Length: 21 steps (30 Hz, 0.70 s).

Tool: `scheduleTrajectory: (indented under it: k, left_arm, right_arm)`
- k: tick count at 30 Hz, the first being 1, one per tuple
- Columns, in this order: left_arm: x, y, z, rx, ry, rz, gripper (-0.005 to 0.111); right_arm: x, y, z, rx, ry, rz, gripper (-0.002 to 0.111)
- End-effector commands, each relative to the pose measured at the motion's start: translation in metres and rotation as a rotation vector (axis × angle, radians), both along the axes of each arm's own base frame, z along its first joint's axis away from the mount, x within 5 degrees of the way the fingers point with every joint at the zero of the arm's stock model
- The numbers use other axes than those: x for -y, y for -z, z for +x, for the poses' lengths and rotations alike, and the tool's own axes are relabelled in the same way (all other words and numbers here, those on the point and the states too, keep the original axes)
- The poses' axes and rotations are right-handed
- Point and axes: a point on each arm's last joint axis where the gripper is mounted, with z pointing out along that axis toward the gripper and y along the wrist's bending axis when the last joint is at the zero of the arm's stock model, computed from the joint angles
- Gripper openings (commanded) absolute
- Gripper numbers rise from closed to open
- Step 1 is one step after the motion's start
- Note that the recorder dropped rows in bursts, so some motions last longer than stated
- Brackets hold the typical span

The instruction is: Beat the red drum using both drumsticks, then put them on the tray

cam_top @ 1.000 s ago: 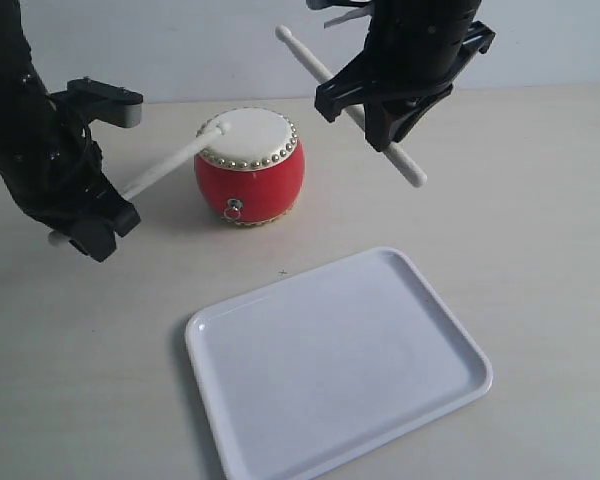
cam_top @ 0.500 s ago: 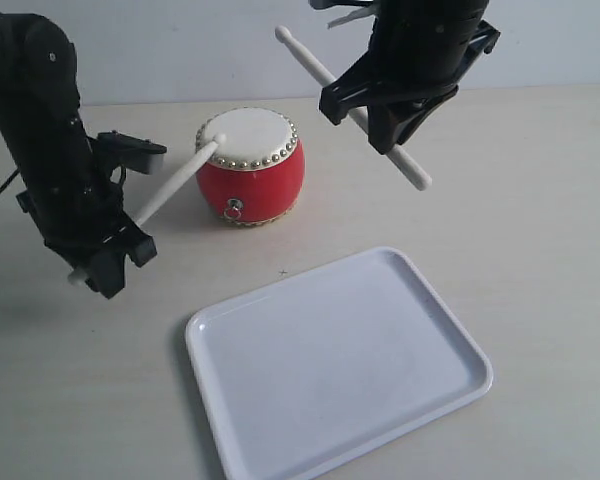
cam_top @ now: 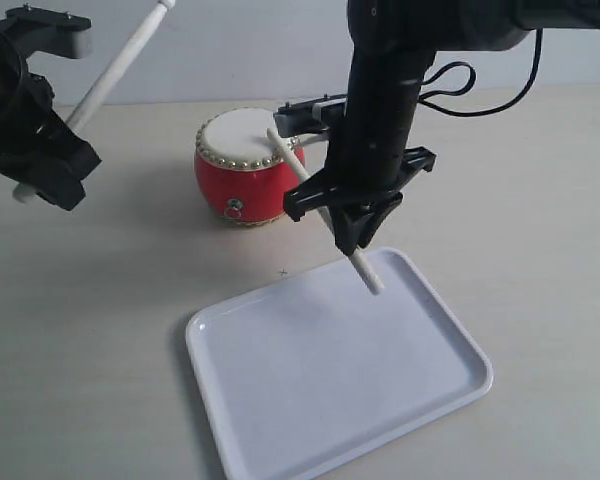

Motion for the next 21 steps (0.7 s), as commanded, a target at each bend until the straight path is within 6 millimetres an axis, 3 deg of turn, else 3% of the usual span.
scheduleTrajectory:
  k: [1, 2, 3, 4, 6, 7, 9, 12, 14, 16, 18, 19, 21]
  left_arm:
    - [0.019, 0.012, 0.001, -0.023, 0.057, -0.023, 0.0]
    - [0.024, 0.021, 0.003, -0.04, 0.075, -0.009, 0.0]
    - [0.032, 0.043, 0.008, -0.099, 0.093, 0.018, 0.0]
    - [0.035, 0.058, 0.01, -0.146, 0.101, 0.035, 0.0]
    - [0.037, 0.086, 0.013, -0.25, 0.105, 0.071, 0.0]
    - [0.038, 0.113, 0.013, -0.359, 0.114, 0.109, 0.0]
    - [0.038, 0.131, 0.014, -0.421, 0.1, 0.11, 0.0]
    - [0.034, 0.103, 0.013, -0.352, 0.094, 0.077, 0.0]
    - [0.024, 0.069, 0.011, -0.26, 0.072, 0.042, 0.0]
    - [0.015, 0.025, 0.001, -0.135, 0.051, -0.008, 0.0]
    - [0.011, 0.004, -0.007, -0.062, 0.054, -0.021, 0.0]
    - [0.01, 0.0, -0.008, -0.05, 0.056, -0.017, 0.0]
    - [0.01, 0.0, -0.007, -0.041, 0.051, -0.016, 0.0]
  right_arm:
    - [0.009, -0.076, -0.008, 0.191, -0.018, 0.075, 0.0]
    - [0.012, -0.092, -0.013, 0.229, -0.018, 0.092, 0.0]
    - [0.018, -0.115, -0.021, 0.286, -0.019, 0.115, 0.0]
    - [0.02, -0.126, -0.025, 0.311, -0.019, 0.125, 0.0]
    - [0.024, -0.139, -0.031, 0.342, -0.019, 0.143, 0.0]
    - [0.026, -0.147, -0.034, 0.36, -0.018, 0.154, 0.0]
    - [0.026, -0.148, -0.035, 0.362, -0.018, 0.155, 0.0]
    - [0.021, -0.13, -0.026, 0.321, -0.021, 0.13, 0.0]
    - [0.012, -0.098, -0.016, 0.242, -0.023, 0.105, 0.0]
    - [-0.004, -0.039, -0.003, 0.088, -0.033, 0.08, 0.0]
    - [-0.007, 0.003, 0.004, 0.005, -0.029, 0.023, 0.0]
    - [-0.008, 0.012, 0.005, -0.014, -0.027, 0.012, 0.0]
    - [-0.007, 0.005, 0.004, -0.002, -0.025, 0.021, 0.0]
